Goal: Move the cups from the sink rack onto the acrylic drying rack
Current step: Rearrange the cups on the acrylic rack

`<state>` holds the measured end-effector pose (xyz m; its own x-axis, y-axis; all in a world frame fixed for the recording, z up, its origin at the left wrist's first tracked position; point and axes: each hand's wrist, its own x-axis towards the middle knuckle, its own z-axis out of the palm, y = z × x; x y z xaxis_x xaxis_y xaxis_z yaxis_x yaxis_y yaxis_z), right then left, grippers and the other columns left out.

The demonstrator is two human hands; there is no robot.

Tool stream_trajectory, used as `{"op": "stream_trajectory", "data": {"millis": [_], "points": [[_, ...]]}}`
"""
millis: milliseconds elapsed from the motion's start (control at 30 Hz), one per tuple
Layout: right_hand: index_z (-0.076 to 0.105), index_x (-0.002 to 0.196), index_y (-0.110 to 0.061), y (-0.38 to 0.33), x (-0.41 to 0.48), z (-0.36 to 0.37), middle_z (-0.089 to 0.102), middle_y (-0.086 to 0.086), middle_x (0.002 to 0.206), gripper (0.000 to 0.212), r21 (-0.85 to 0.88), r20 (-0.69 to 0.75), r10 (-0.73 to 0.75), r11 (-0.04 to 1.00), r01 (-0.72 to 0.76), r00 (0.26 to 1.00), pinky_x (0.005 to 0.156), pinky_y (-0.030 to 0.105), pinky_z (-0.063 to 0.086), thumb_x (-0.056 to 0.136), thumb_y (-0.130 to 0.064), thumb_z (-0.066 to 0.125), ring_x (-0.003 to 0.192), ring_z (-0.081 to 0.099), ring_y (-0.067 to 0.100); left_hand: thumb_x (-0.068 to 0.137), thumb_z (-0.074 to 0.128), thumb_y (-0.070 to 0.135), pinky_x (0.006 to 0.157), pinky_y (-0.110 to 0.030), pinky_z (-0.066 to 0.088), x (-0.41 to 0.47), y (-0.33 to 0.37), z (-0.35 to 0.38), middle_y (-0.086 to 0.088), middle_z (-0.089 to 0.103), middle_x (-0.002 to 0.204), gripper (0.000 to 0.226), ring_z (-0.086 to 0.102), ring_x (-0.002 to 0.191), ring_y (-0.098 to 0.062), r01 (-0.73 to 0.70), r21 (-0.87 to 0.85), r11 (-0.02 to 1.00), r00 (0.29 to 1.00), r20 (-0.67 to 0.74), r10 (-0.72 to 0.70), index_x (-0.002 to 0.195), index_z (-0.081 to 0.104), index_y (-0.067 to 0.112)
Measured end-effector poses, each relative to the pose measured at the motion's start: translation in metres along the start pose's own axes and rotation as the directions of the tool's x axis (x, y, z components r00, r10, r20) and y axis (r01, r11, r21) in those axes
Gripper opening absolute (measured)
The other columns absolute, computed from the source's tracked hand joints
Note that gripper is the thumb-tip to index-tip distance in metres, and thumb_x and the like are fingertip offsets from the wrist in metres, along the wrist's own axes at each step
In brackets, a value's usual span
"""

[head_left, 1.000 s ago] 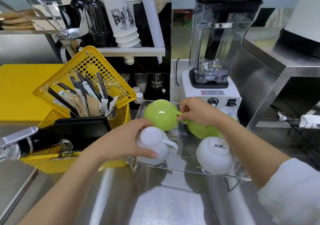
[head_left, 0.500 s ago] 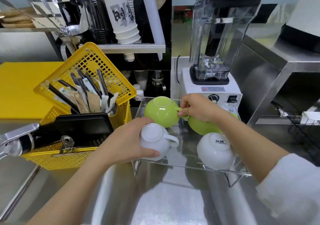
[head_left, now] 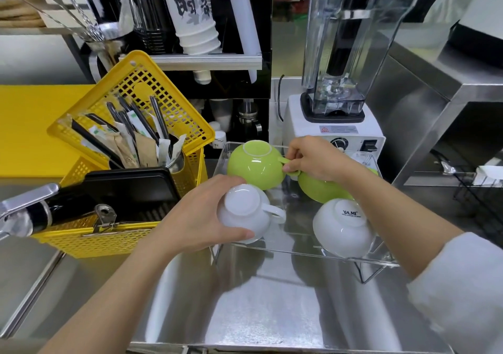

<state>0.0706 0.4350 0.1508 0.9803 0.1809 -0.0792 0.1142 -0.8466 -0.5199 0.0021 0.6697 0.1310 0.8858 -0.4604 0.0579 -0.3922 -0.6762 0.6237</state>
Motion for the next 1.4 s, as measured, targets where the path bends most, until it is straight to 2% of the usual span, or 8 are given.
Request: {"op": "stream_trajectory", "data": {"millis": [133,333,500,600,667,967,1267,1400], "points": [[0.061,0.083,-0.01,-0.003,-0.002,0.0,0.059,0.001,0.074,0.018,0.004,-0.007,0.008,1.0,-0.008,1.0,0.052,0.024,0.034,0.077,-0.022,0.072,0.061,0.048,0.01,0.047,0.069,0.059,0.087,-0.023,0.043,-0.001,-0.001,0.0,0.026,0.049,0.112,0.061,0.049,0.103,0.004,0.033,-0.03,0.999,0.999,-0.018,-0.034,0.101,0.041,0.057],[0.057,0.081,-0.014,-0.004,-0.001,0.001,0.058,0.003,0.08,0.017,-0.041,-0.009,0.001,0.999,-0.001,1.0,0.053,0.022,0.033,0.079,-0.024,0.07,0.074,0.05,0.019,0.042,0.07,0.062,0.087,-0.03,0.046,-0.003,0.0,-0.004,0.021,0.055,0.111,0.062,0.053,0.1,-0.002,0.075,-0.068,0.995,0.991,-0.11,-0.082,0.099,0.046,0.053],[0.061,0.087,-0.01,-0.004,-0.002,0.001,0.058,0.003,0.081,0.02,-0.048,-0.014,-0.01,0.999,0.009,1.0,0.055,0.025,0.035,0.078,-0.024,0.07,0.077,0.05,0.02,0.043,0.069,0.062,0.083,-0.018,0.04,-0.008,-0.002,-0.003,0.031,0.05,0.11,0.06,0.048,0.1,0.007,0.068,-0.055,0.996,0.986,-0.151,-0.076,0.096,0.041,0.06],[0.061,0.089,-0.009,-0.003,-0.002,0.002,0.058,0.003,0.082,0.021,-0.046,-0.019,-0.011,0.999,0.01,1.0,0.056,0.023,0.034,0.078,-0.024,0.071,0.077,0.051,0.02,0.044,0.069,0.062,0.082,-0.009,0.035,-0.008,0.0,-0.003,0.035,0.048,0.11,0.064,0.044,0.104,0.016,0.067,-0.082,0.994,0.977,-0.198,-0.082,0.103,0.044,0.055],[0.062,0.091,-0.009,-0.003,-0.001,0.002,0.059,0.003,0.083,0.023,-0.049,-0.02,-0.011,0.999,0.01,1.0,0.055,0.021,0.034,0.078,-0.025,0.071,0.077,0.051,0.02,0.044,0.069,0.062,0.084,-0.01,0.037,-0.006,0.003,-0.004,0.033,0.049,0.113,0.072,0.047,0.103,0.011,0.064,-0.099,0.993,0.971,-0.223,-0.085,0.111,0.048,0.046],[0.062,0.09,-0.008,-0.002,-0.001,0.002,0.062,0.004,0.084,0.024,-0.05,-0.004,-0.022,0.999,0.022,1.0,0.066,0.03,0.039,0.077,-0.026,0.071,0.078,0.053,0.021,0.051,0.076,0.054,0.089,-0.033,0.045,0.012,0.037,0.018,0.014,0.058,0.112,0.068,0.053,0.102,-0.009,0.031,-0.022,0.999,0.997,-0.07,-0.032,0.112,0.052,0.038],[0.062,0.088,-0.012,0.002,0.001,0.002,0.063,0.002,0.084,0.023,-0.047,-0.008,-0.033,0.998,0.032,0.999,0.07,0.032,0.042,0.075,-0.028,0.072,0.08,0.056,0.02,0.056,0.079,0.055,0.074,-0.031,0.042,0.02,0.046,0.029,0.014,0.057,0.094,0.059,0.052,0.087,-0.013,0.089,0.031,0.996,0.994,-0.073,-0.086,0.104,0.054,0.034],[0.061,0.084,-0.014,0.003,0.001,0.004,0.061,-0.002,0.078,0.022,-0.067,-0.01,-0.047,0.997,0.046,0.999,0.071,0.033,0.044,0.074,-0.029,0.073,0.078,0.056,0.019,0.054,0.078,0.057,0.079,-0.033,0.045,0.019,0.043,0.032,0.013,0.058,0.1,0.062,0.053,0.091,-0.014,0.102,0.038,0.994,0.993,-0.069,-0.099,0.105,0.052,0.035]]}}
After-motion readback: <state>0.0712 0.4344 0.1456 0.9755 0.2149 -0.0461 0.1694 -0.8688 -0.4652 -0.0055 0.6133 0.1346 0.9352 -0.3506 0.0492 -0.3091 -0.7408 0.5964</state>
